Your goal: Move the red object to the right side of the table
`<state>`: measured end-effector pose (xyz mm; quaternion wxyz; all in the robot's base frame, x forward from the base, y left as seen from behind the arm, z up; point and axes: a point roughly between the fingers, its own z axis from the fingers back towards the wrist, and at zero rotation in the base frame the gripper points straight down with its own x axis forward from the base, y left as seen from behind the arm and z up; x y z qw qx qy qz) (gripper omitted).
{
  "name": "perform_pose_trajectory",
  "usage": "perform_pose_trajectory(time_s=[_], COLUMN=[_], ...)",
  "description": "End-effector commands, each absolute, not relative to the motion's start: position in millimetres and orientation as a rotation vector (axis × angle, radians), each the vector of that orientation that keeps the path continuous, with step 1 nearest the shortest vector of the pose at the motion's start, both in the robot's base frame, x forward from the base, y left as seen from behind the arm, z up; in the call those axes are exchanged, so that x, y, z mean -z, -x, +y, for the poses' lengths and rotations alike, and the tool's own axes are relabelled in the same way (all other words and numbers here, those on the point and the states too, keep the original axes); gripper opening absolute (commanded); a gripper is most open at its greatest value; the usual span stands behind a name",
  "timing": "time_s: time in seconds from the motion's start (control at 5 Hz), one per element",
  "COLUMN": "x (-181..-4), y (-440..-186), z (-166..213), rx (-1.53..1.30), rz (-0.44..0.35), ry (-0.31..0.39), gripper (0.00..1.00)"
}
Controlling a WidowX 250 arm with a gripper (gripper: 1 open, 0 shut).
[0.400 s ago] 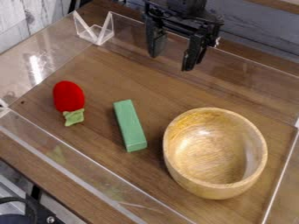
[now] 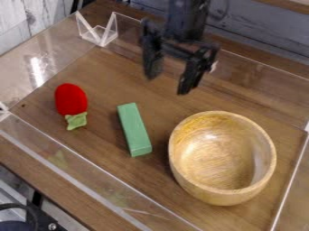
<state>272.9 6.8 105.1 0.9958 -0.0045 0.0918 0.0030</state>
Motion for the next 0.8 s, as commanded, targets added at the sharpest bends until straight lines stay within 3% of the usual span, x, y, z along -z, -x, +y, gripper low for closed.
perform_pose_trajectory(time_s=[0.0, 0.4, 0.6], x=[-116.5, -122.8, -108.9], y=[-265, -246, -230], z=[43, 103, 127], rx=[-0.173, -0.522, -0.638], rz=[0.114, 0.047, 0.041], ry=[0.006, 0.045, 0.069], gripper=[1.00, 1.00, 1.00])
